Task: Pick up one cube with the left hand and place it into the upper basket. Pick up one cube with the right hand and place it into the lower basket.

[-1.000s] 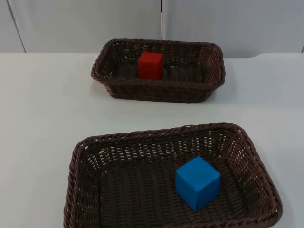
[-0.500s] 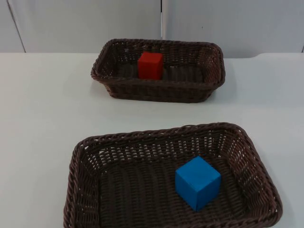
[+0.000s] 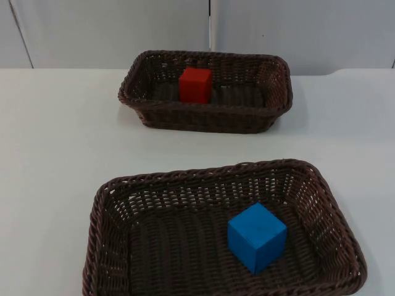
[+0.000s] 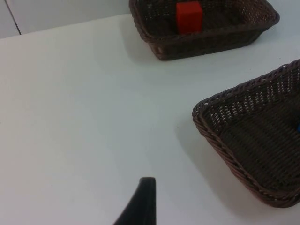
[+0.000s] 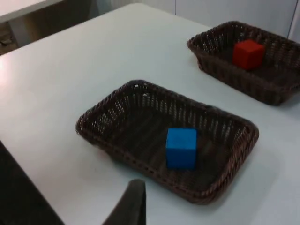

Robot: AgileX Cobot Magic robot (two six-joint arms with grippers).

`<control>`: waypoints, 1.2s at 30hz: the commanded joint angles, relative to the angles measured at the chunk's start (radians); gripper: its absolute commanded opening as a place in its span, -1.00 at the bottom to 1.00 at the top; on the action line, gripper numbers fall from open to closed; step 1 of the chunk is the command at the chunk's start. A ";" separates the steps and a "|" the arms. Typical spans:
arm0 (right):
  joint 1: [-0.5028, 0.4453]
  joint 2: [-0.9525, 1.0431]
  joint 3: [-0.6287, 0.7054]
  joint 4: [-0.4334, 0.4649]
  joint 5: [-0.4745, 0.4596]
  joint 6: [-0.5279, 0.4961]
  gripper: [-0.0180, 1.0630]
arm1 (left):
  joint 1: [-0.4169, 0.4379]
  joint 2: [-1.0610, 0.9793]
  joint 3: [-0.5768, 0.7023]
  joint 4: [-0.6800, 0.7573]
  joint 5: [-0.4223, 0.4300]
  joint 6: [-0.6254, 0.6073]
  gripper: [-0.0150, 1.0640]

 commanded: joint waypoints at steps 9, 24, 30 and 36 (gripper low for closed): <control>0.005 -0.007 0.024 -0.020 0.077 0.009 0.72 | -0.005 -0.005 0.004 0.004 0.003 -0.009 0.67; 0.005 -0.007 0.024 -0.023 0.077 0.021 0.72 | -0.005 -0.005 0.003 0.002 0.003 -0.007 0.67; 0.005 -0.007 0.024 -0.023 0.077 0.021 0.72 | -0.005 -0.005 0.003 0.002 0.003 -0.005 0.67; 0.005 -0.007 0.024 -0.023 0.077 0.021 0.91 | -0.005 -0.005 0.003 0.002 0.003 -0.005 0.96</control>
